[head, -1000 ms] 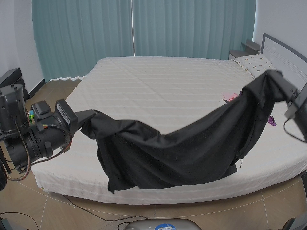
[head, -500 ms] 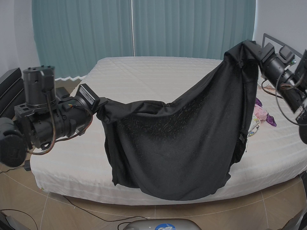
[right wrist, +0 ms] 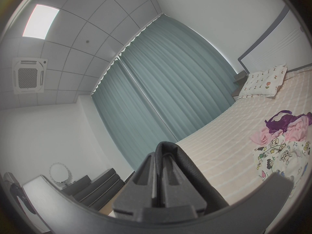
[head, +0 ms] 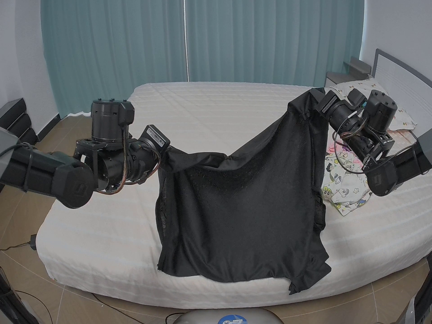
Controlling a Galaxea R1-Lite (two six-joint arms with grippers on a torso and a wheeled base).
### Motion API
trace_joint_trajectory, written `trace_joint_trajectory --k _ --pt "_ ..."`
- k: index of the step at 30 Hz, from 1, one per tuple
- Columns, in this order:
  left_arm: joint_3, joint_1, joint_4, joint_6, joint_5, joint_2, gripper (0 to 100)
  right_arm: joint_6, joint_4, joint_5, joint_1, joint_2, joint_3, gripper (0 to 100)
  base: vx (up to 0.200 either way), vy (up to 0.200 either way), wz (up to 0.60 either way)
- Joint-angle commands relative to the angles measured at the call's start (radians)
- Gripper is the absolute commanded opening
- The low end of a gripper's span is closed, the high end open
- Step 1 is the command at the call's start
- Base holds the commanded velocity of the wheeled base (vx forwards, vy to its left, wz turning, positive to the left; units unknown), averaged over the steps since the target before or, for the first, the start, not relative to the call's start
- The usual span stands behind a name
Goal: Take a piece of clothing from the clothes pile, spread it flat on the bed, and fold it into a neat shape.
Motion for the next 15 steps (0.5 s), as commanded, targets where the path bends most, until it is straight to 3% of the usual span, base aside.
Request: trace_joint_trajectory --k 1,7,8,9,10,15 --pt "-0.051 0.007 -0.001 0.001 0.001 0.14 0 -0.002 -0.009 -0.01 -0.005 0.11 -0.016 0 0.0 0.0 0.0" --pt "-0.14 0.056 0.002 -0.002 0.0 0.27 0 -0.003 -0.006 -0.035 -0.037 0.222 -0.08 0 0.0 0.0 0.0" --pt "-0.159 0.062 0.002 -0.002 0.0 0.293 100 -0.002 -0.006 -0.036 -0.042 0.245 -0.097 0 0.0 0.0 0.0" --pt "-0.176 0.071 0.004 -0.002 0.0 0.313 100 -0.002 -0.003 -0.036 -0.046 0.268 -0.114 0 0.0 0.0 0.0" --pt "-0.188 0.077 0.002 -0.002 0.0 0.332 100 0.0 0.001 -0.036 -0.048 0.288 -0.126 100 0.0 0.0 0.0" --pt "-0.251 0.105 0.001 -0.013 0.008 0.399 100 0.0 0.023 -0.047 -0.051 0.411 -0.203 100 0.0 0.0 0.0"
